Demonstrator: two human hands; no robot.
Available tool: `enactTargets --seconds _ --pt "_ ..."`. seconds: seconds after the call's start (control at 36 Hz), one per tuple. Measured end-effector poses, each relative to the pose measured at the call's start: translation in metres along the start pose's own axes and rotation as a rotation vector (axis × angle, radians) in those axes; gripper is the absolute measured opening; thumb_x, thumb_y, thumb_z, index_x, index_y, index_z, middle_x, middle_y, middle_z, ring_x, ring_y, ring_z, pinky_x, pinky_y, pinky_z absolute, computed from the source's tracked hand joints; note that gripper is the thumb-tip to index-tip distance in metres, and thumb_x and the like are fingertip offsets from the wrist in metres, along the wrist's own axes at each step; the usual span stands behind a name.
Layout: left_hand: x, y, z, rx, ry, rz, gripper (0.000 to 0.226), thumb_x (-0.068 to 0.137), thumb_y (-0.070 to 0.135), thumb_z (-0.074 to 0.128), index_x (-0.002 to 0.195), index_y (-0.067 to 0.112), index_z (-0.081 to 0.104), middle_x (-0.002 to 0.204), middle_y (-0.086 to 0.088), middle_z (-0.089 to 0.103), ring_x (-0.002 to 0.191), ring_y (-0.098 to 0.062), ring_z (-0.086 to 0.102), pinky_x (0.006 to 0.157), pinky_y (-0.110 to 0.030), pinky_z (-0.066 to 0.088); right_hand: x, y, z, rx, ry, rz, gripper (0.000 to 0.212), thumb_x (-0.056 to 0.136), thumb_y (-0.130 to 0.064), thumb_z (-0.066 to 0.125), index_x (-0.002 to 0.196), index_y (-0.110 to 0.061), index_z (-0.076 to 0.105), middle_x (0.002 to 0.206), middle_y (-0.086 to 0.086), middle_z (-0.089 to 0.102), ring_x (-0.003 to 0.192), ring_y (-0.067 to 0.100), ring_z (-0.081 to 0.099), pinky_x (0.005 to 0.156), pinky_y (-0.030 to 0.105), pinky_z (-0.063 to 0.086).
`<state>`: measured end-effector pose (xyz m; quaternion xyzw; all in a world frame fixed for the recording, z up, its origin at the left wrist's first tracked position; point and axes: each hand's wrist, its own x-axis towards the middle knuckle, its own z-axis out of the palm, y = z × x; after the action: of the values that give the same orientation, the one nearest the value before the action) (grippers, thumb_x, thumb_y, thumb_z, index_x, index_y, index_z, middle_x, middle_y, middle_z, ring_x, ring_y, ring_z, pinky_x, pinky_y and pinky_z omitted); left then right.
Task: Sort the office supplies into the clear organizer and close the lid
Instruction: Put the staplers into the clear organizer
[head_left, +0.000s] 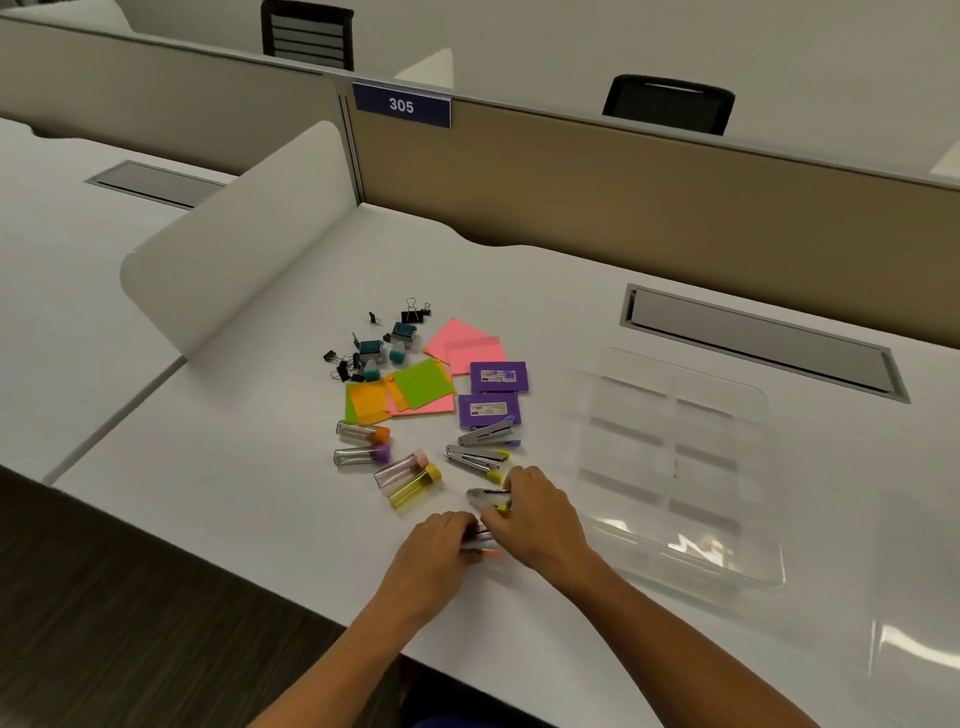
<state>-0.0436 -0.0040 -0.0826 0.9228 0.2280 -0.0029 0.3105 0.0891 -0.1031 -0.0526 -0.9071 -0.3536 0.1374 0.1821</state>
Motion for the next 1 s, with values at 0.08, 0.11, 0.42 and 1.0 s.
enactTargets --seconds 0.08,0.11,0.42,1.0 --pt "-0.001 0.006 -0.003 -0.049 -0.013 -0.051 0.029 0.095 0.036 0.057 0.122 0.025 0.056 0.118 0.005 0.062 0.101 -0.011 0.057 0.09 -0.018 0.043 -0.008 0.004 -0.002 0.094 0.054 0.028 0.031 0.082 -0.058 0.053 0.09 -0.029 0.043 0.085 -0.009 0.05 0.069 0.012 0.05 0.059 0.024 0.04" --pt "0.0 0.008 -0.003 -0.055 -0.02 -0.06 0.029 0.094 0.036 0.058 0.122 0.025 0.056 0.117 0.005 0.063 0.1 -0.011 0.057 0.09 -0.019 0.044 -0.011 0.006 -0.004 0.134 0.071 0.043 0.03 0.081 -0.057 0.054 0.09 -0.03 0.044 0.083 -0.01 0.051 0.068 0.012 0.051 0.058 0.023 0.042" --pt "0.012 0.036 -0.013 -0.095 -0.003 -0.002 0.037 0.094 0.039 0.058 0.127 0.025 0.054 0.114 0.007 0.063 0.098 -0.01 0.058 0.09 -0.023 0.049 -0.036 0.026 -0.056 0.654 0.261 0.134 0.019 0.086 -0.034 0.07 0.093 -0.031 0.053 0.082 -0.013 0.064 0.075 0.012 0.065 0.063 0.026 0.06" --pt "0.087 0.14 -0.002 0.052 -0.146 0.338 0.032 0.091 0.028 0.066 0.121 0.019 0.06 0.113 -0.001 0.059 0.1 -0.017 0.053 0.084 -0.022 0.038 -0.061 0.098 -0.107 1.092 0.559 0.397 0.036 0.096 -0.029 0.062 0.128 -0.032 0.047 0.109 0.006 0.064 0.09 0.019 0.071 0.069 0.026 0.06"
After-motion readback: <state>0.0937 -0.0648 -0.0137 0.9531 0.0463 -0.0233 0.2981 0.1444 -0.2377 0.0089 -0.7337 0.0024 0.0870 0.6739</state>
